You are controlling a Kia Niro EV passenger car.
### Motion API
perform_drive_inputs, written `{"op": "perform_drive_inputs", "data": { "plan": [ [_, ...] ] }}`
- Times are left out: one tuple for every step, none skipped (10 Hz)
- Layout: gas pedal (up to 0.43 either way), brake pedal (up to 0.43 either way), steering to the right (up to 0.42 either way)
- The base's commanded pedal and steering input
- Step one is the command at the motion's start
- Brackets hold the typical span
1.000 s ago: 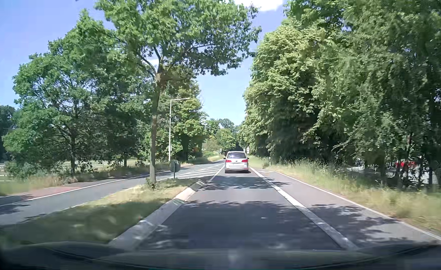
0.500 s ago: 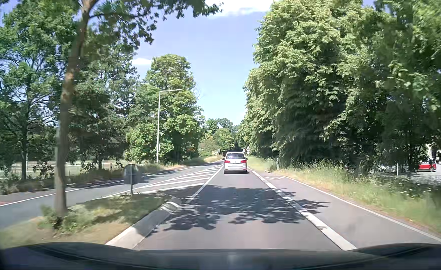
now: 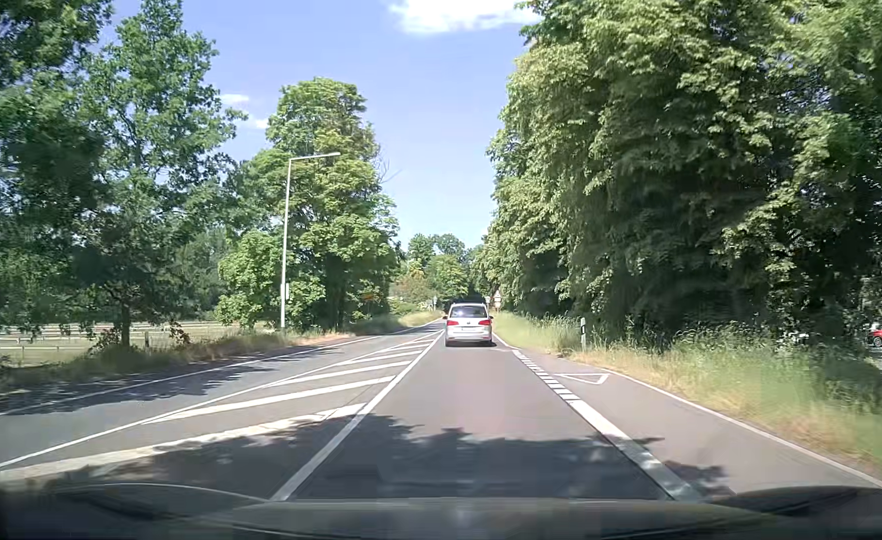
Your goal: Follow the waypoints while adhering to traffic rules and regulations
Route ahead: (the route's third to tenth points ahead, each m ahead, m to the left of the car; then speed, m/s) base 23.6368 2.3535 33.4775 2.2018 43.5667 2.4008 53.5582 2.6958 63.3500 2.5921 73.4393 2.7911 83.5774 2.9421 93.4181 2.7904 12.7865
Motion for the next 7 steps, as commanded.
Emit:
{"op": "perform_drive_inputs", "data": {
  "plan": [
    [0.157,0.03,0.0],
    [0.157,0.03,0.0],
    [0.157,0.03,0.0],
    [0.169,0.03,0.0],
    [0.169,0.03,0.0],
    [0.169,0.03,0.0],
    [0.177,0.03,-0.002]
  ]
}}
